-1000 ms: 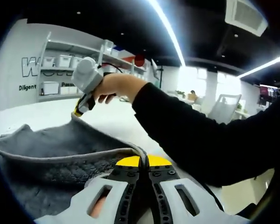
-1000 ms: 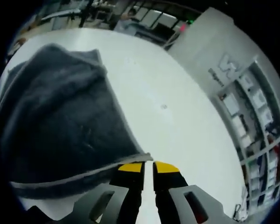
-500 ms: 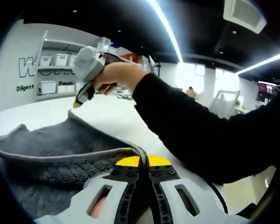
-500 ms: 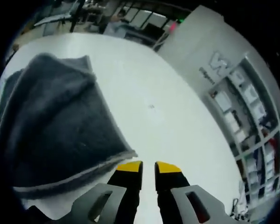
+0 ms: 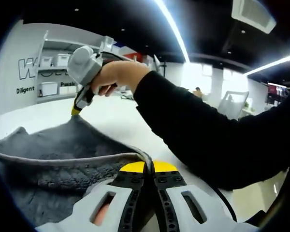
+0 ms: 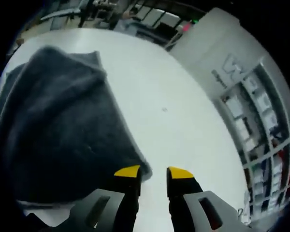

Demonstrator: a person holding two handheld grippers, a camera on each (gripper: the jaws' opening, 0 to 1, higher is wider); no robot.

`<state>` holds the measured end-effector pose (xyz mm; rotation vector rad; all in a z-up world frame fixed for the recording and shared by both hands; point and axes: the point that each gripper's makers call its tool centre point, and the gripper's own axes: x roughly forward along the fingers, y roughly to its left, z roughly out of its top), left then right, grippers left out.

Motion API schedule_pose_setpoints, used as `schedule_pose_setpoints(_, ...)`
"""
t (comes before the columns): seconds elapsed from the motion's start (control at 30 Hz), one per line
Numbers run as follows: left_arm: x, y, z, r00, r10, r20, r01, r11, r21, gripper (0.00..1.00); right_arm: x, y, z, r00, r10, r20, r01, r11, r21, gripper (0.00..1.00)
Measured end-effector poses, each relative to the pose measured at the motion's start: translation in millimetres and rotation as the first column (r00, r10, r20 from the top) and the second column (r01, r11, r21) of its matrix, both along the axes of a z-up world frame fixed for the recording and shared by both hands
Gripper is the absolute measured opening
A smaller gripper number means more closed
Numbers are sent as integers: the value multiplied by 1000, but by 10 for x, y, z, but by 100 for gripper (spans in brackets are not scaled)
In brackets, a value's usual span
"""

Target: Open the folded towel by lifting each exposed corner and separating the folded layers until the towel lies flat within the target outline without major curled edges

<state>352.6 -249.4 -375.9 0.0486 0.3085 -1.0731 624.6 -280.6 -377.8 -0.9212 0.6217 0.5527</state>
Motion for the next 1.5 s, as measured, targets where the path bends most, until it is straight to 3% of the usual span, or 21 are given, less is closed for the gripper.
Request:
schedule_pose_setpoints(0.4,-21,-56,-95,1000,-14,-5,14,999,34,3,-48,29,-32,999,15,-29,-14,1000,8,17)
schedule_pose_setpoints(0.7,-20,-83,-94,1000,-11,16,11,999,45,4,-34,-151,-184,997,-33,-69,30,999,-45,17)
schedule_pose_setpoints(0.93,27,-102,-96,998,-9,57,6,999,53,6,143,-215,-181,995,-36,-90,32,999,-42,17)
schedule_pose_setpoints(1.03,24,-107,-92,998,-12,55,9,999,48,12,156,-238,-210,994,-37,-99,33,999,-42,17)
schedule_pose_setpoints(1.17,24,-107,-115,1000,-4,16,3,999,45,27,123,-281,-295,992,-45,-119,40,998,-46,18)
schedule_pose_setpoints(1.5,5,-114,-143,1000,-10,18,9,998,57,27,26,-267,-302,991,-46,-124,40,998,-47,18)
